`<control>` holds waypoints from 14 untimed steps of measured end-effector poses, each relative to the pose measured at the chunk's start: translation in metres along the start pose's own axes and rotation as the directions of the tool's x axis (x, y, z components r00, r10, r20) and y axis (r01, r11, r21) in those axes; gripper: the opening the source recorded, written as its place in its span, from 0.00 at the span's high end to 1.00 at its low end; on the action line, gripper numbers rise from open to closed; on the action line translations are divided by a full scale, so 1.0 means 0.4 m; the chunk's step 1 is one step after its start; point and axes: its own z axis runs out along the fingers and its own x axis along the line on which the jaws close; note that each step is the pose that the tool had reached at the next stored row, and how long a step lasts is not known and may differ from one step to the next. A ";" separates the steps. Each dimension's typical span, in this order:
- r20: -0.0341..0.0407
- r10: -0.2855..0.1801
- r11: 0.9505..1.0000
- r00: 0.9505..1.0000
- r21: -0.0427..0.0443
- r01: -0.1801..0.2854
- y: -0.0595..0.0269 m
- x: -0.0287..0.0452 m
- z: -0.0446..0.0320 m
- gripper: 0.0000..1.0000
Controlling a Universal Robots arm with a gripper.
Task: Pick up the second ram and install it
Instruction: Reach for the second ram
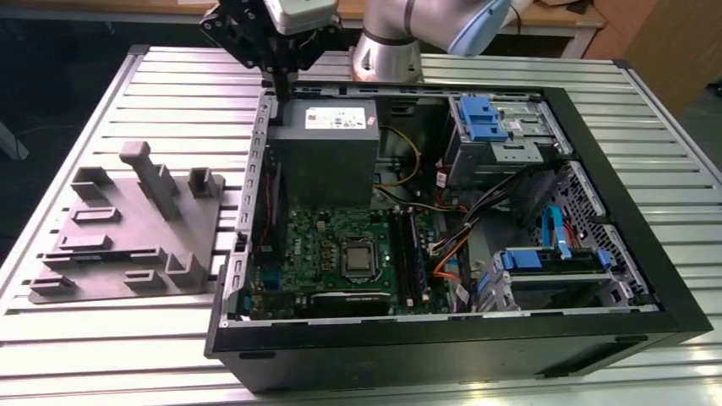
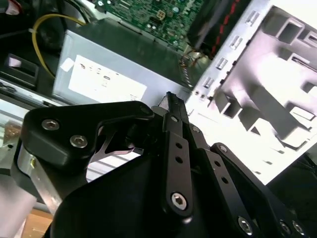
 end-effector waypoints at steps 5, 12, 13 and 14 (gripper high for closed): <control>0.000 0.000 1.000 1.000 0.000 0.000 -0.003 0.042 -0.001 0.90; 0.001 0.000 1.000 1.000 0.000 0.000 -0.008 0.100 -0.002 0.90; 0.001 0.000 1.000 1.000 0.000 0.000 -0.008 0.108 -0.003 0.90; 0.001 0.000 1.000 1.000 0.000 0.000 -0.009 0.116 -0.003 0.90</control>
